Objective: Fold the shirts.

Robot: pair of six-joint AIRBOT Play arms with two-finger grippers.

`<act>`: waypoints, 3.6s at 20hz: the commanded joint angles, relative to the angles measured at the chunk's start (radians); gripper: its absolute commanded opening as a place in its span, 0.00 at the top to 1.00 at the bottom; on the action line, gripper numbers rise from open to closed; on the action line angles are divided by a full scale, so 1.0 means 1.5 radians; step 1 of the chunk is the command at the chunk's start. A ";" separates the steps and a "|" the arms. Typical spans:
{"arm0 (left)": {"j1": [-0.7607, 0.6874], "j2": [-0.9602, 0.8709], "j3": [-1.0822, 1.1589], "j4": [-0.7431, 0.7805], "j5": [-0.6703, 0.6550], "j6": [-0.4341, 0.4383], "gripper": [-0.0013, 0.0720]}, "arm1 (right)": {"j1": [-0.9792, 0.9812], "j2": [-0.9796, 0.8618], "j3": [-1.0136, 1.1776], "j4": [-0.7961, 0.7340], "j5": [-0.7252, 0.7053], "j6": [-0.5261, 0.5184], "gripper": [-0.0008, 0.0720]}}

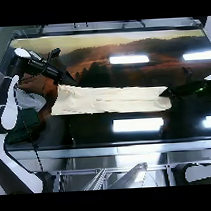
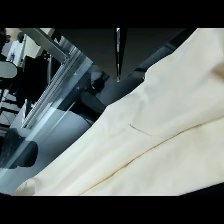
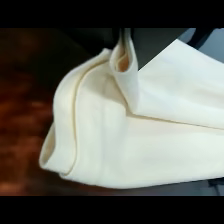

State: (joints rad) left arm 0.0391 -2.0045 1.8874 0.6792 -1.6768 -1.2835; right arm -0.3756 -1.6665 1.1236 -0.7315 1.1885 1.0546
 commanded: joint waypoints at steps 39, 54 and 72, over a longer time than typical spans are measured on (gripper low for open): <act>-0.006 0.502 -0.327 -0.418 -0.017 0.165 0.96 | 0.358 -0.094 0.397 -0.084 0.162 0.200 0.67; -0.006 0.501 -0.327 -0.418 -0.009 0.182 0.96 | 0.445 -0.200 0.174 0.207 -0.090 0.049 0.30; -0.006 0.501 -0.327 -0.416 -0.007 0.182 0.96 | -0.060 0.145 0.275 -0.244 -0.094 0.332 0.96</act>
State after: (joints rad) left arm 0.0296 -1.2526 1.3972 0.0536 -1.6939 -1.0111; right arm -0.1940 -1.5810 1.5295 -0.8719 1.0245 1.4239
